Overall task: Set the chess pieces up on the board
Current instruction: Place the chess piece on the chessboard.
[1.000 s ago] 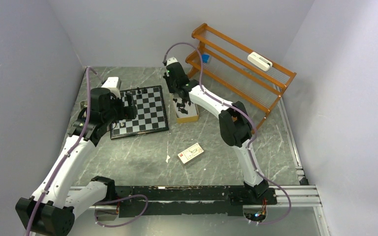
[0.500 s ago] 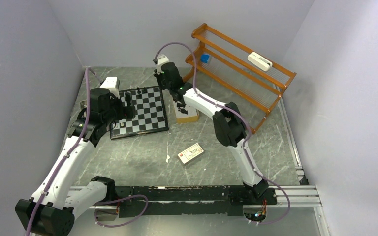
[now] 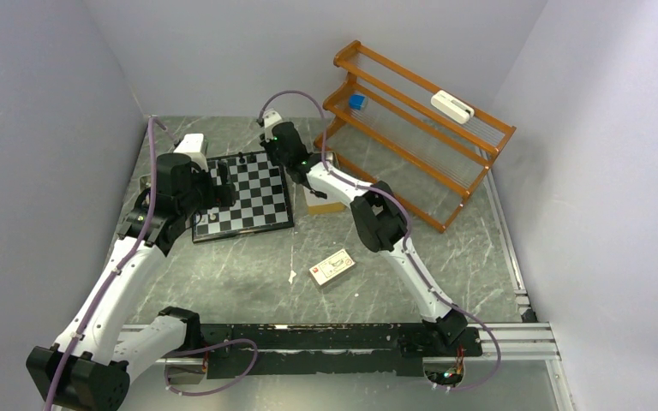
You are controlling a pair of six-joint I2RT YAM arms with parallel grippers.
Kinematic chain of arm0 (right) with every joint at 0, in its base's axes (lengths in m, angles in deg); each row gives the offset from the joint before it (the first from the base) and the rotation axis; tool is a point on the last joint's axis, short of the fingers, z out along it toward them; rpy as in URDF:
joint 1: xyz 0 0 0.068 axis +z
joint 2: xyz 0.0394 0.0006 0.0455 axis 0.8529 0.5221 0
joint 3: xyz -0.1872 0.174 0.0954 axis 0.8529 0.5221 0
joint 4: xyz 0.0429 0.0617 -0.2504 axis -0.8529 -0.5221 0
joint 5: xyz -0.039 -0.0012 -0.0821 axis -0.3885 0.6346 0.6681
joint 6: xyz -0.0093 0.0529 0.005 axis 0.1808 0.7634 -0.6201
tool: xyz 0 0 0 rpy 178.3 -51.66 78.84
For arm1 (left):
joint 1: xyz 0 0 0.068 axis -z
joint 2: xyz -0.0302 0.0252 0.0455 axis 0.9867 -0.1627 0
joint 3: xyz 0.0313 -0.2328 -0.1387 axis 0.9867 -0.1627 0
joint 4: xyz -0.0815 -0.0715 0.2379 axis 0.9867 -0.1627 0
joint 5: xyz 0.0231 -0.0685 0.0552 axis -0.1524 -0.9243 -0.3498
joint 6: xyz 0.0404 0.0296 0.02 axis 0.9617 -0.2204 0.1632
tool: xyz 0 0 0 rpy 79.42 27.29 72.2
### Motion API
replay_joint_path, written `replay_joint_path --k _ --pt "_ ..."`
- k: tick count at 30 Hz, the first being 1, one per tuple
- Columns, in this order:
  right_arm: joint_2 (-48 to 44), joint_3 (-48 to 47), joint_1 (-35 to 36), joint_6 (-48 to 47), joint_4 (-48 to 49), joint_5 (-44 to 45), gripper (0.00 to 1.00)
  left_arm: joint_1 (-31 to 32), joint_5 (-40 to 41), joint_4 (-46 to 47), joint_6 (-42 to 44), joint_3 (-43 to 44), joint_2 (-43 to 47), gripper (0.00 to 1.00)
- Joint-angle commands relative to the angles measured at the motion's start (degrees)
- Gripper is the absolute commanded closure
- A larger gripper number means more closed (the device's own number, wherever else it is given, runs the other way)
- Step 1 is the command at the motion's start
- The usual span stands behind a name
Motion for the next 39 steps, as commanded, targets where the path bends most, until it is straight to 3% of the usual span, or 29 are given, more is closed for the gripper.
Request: replay_joint_path --k 1,22,26,30,39 --pt "2.77 -4.42 0.14 -1.39 1.68 -0.04 0.83 -0.31 1.06 0.3 -0.48 -0.43 0.94 0.02" --pt "7.71 -8.37 -1.27 0.91 -0.34 -0.65 0.78 -0.45 0.55 0.56 -0.56 -0.55 1.13 0.02" --pt "7.8 -8.36 -1.54 1.17 -0.3 -0.86 0.68 -0.47 0.59 0.56 -0.56 -0.46 1.09 0.02" --pt "7.89 -8.46 -1.73 1.29 -0.29 -1.17 0.65 -0.46 0.42 0.56 -0.6 -0.54 1.04 0.02" --pt "8.16 -8.78 -1.76 2.07 0.24 -2.25 0.72 -0.64 0.05 0.62 -0.59 -0.54 0.88 0.02"
